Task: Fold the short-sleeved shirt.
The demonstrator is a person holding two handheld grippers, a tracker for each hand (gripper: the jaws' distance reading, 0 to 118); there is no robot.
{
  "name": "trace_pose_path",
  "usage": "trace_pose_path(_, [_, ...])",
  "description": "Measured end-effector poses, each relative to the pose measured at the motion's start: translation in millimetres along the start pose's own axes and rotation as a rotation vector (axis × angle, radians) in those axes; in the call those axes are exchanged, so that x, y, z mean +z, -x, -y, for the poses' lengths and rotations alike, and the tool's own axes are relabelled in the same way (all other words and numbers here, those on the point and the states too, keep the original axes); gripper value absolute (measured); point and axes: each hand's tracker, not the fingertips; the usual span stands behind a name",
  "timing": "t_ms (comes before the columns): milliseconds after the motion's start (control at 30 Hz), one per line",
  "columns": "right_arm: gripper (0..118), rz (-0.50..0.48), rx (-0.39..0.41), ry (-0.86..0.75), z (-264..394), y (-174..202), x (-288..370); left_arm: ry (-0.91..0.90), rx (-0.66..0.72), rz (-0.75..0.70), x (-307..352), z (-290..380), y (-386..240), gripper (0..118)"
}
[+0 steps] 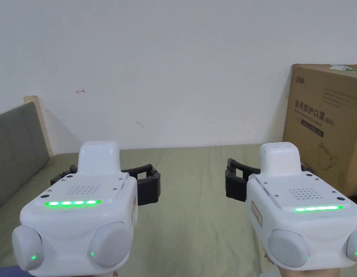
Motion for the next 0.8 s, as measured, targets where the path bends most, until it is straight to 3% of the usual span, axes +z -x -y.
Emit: trace_pose_path(800, [84,-0.005,0.001,0.016,2.9,-2.4,-1.0,-0.039,-0.028,-0.006,0.0,1.7,-5.8,108])
